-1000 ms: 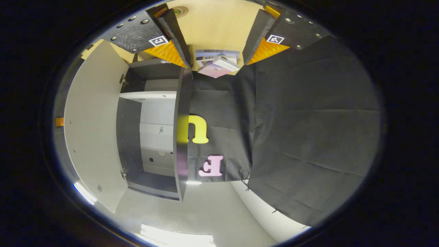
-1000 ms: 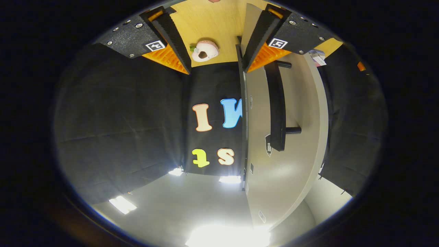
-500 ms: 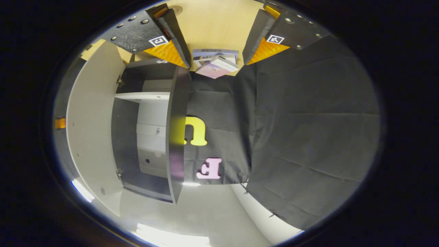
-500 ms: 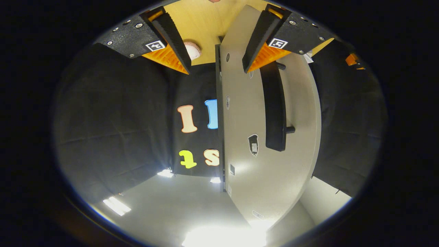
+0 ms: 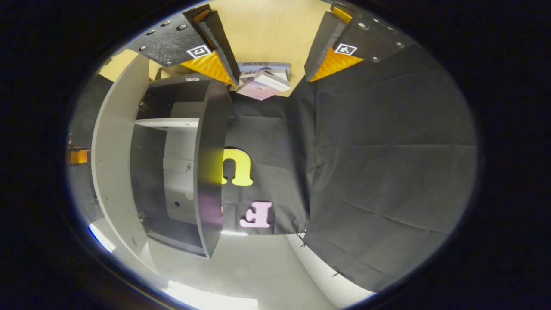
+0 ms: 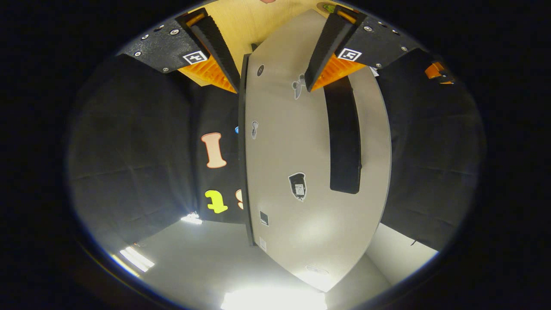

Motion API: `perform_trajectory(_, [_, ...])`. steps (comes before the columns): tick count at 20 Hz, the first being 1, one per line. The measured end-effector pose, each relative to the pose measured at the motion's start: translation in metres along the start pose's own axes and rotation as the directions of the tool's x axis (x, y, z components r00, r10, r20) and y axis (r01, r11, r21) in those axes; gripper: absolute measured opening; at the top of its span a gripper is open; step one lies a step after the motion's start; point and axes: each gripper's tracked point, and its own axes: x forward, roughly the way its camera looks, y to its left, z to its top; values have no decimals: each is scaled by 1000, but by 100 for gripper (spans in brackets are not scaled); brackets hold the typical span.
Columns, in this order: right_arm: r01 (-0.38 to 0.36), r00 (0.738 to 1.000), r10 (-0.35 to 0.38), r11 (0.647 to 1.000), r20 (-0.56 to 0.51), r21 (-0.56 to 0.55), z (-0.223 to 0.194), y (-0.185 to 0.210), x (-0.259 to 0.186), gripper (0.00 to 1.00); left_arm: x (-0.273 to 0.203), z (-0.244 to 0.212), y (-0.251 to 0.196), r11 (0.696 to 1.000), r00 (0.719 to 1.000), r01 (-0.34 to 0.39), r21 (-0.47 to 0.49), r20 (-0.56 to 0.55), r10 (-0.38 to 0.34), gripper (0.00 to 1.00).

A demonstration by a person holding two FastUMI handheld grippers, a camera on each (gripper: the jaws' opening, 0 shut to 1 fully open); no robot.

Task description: Open the cabinet door with the right hand, grasp the bottle in the cabinet with the left hand and place it on the coaster, then close the cabinet door with the right hand.

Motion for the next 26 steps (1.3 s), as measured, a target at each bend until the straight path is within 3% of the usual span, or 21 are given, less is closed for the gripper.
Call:
perform_trajectory(7, [-59,998,59,998,-35,-4,-18,39,23,95,-8,9,19,1000,1000,-2,20,11,2,92])
perform_trajectory(9, [-60,997,59,998,-42,-10,-23,40,26,95,-10,12,19,1000,1000,-3,31,18,2,87])
perform_trajectory(13, [-59,997,58,998,-56,-8,-30,35,21,95,-7,14,8,999,1000,12,50,25,-13,92])
perform_trajectory(18, [-53,998,53,999,-33,-9,-23,2,12,95,-3,23,-29,997,999,40,69,31,-43,87])
perform_trajectory(19, [-54,998,54,999,-30,-4,-22,-6,11,95,-4,26,-38,996,998,42,82,36,-45,91])
perform_trajectory(26, [-20,1000,21,1000,-14,22,-13,-85,1,95,-10,41,-112,991,997,62,120,31,-66,92])
